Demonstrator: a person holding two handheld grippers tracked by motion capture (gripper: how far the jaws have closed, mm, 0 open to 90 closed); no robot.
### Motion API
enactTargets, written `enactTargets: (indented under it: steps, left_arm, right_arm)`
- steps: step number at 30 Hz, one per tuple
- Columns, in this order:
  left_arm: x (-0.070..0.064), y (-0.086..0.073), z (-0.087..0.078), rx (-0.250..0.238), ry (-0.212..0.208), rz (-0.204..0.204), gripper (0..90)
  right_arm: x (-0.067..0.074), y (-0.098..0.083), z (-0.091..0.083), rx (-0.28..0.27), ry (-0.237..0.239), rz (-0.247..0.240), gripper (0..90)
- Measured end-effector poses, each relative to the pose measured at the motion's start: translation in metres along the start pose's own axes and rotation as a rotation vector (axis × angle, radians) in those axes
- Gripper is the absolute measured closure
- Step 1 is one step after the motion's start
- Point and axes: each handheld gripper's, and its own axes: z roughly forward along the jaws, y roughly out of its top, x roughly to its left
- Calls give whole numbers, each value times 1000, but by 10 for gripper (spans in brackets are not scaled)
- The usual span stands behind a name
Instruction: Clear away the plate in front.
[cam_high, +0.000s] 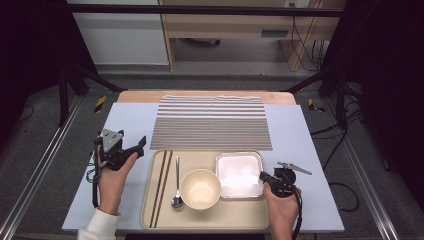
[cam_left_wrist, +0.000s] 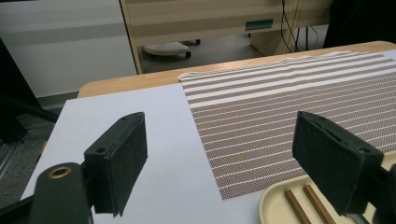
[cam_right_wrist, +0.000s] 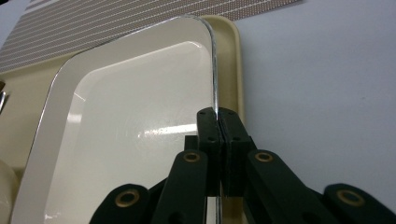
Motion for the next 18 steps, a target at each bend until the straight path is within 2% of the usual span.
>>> enactTargets:
  steps: [7, 10, 13, 18]
  left_arm:
    - [-2, 0, 1, 3, 1, 12, 178]
    - [-1, 0, 1, 3, 3, 12, 178]
    - [0, 0, 0, 1, 7, 13, 178]
    - [2, -2, 0, 1, 17, 18, 176]
  right_arm:
    - [-1, -1, -2, 3, 12, 3, 865]
    - [-1, -1, -4, 1, 8, -10, 799]
    - [-2, -2, -7, -33, 23, -26, 728]
    - [1, -1, -10, -94, 25, -98, 565]
